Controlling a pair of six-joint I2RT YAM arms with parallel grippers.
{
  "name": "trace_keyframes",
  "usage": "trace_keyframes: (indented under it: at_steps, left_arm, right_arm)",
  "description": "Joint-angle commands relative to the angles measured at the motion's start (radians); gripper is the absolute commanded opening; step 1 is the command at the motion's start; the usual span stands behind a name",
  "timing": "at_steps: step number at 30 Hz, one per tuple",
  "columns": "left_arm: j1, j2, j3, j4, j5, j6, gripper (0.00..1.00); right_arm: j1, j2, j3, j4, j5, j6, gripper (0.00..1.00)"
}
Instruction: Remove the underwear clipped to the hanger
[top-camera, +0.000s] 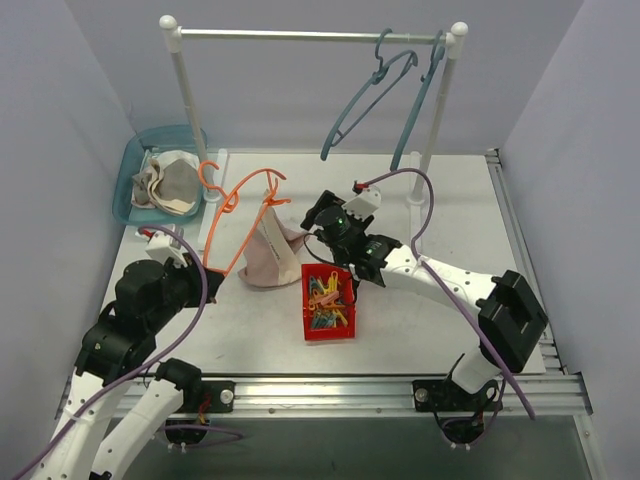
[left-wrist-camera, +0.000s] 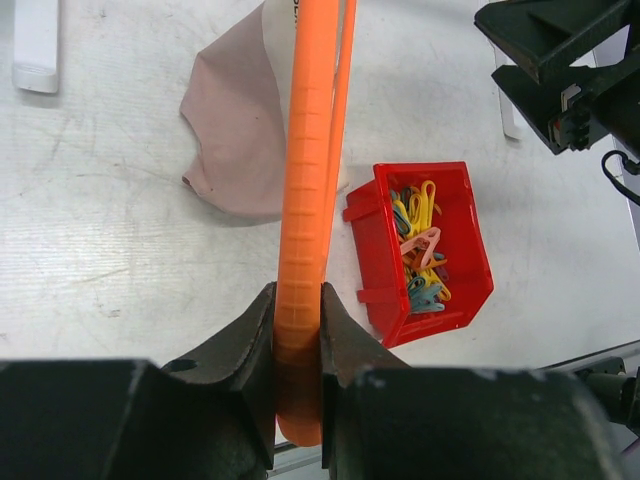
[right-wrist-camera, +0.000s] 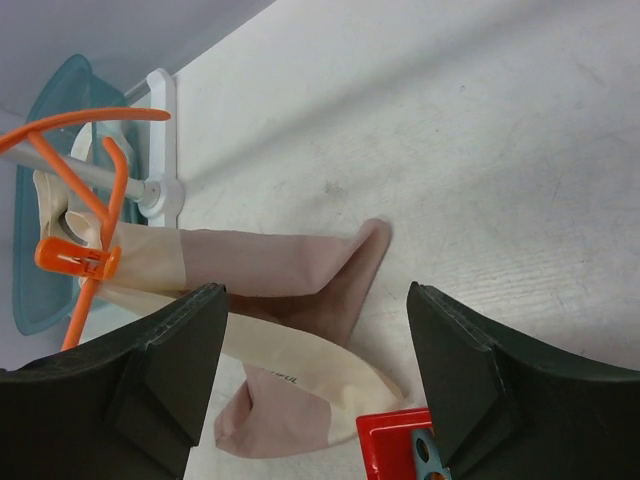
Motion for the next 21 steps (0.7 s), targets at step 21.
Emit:
trace_keyframes:
  at_steps: [21]
  left_arm:
    - [0.004, 0.0, -0.016, 0.088, 0.018, 0.024, 0.03]
  right_arm:
    - [-0.089, 0.098, 0.095, 0.349, -0.479, 0.0, 0.93]
